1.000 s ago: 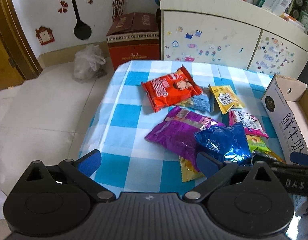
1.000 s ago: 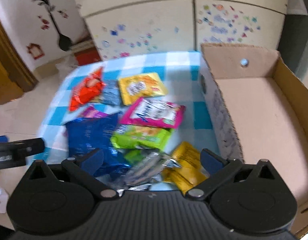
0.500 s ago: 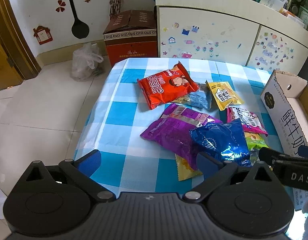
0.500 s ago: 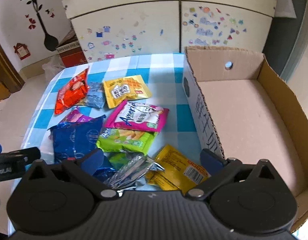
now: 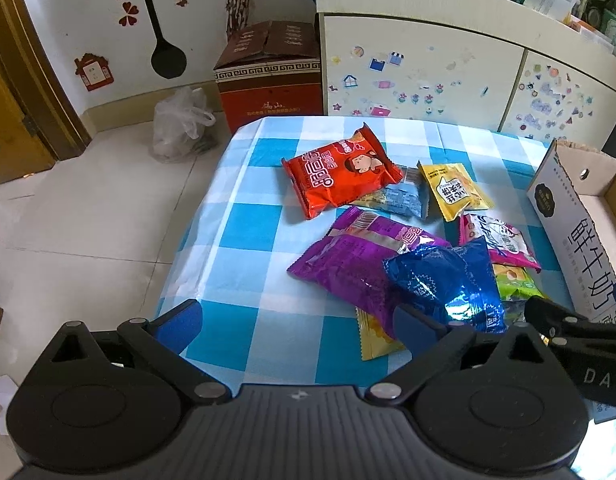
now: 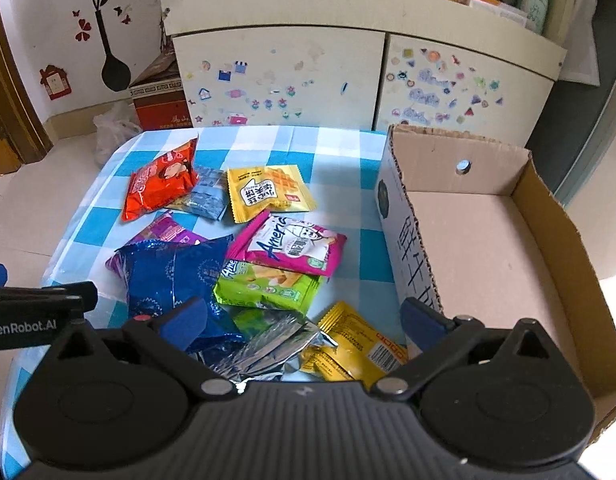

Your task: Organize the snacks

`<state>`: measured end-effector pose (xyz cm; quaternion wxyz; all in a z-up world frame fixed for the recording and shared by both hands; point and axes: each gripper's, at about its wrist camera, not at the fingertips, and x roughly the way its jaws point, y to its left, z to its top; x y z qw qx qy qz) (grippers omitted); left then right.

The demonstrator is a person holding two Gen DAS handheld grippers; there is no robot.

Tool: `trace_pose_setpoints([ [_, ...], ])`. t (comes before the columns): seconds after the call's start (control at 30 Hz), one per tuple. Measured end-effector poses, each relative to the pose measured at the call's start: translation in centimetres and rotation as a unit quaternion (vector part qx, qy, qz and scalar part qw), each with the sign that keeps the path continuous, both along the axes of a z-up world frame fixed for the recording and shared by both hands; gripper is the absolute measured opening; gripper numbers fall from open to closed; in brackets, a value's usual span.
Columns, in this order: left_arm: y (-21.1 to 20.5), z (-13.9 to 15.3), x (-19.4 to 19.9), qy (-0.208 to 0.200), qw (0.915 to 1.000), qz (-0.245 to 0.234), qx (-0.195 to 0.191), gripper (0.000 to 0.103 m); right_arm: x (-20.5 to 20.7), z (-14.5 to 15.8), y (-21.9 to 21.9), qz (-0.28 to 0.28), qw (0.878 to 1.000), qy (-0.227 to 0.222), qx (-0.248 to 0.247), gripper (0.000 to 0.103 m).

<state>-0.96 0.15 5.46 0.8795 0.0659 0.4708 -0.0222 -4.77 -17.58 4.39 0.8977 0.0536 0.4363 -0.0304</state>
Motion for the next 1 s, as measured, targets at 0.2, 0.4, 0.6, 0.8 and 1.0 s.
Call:
trace_pose_setpoints([
  [0.2, -0.2, 0.4, -0.3, -0.004, 1.0000, 0.001, 0.005, 0.103, -0.1, 0.4, 0.0, -0.003, 1.000, -0.003, 0.007, 0.102],
  [0.4, -0.5, 0.9, -0.6, -0.009, 0.9999, 0.002, 0.010, 0.103, -0.1, 0.7, 0.0, -0.005, 1.000, -0.002, -0.001, 0.102],
  [0.6, -0.7, 1.6, -1.2, -0.016, 0.9997, 0.004, 0.019, 0.103, 0.0, 0.7, -0.1, -0.020, 1.000, 0.002, -0.008, 0.102],
  [0.8, -1.0, 2.1, -1.6, -0.022, 0.9994, 0.002, 0.026, 0.103, 0.1, 0.7, 0.3, -0.025, 0.999, 0.006, -0.022, 0.102],
  [1.0, -1.1, 2.4, -1.9, -0.026, 0.9991, 0.005, 0.032, 0.103, -0.1, 1.4, 1.0, -0.021, 0.999, -0.007, -0.044, 0.102],
])
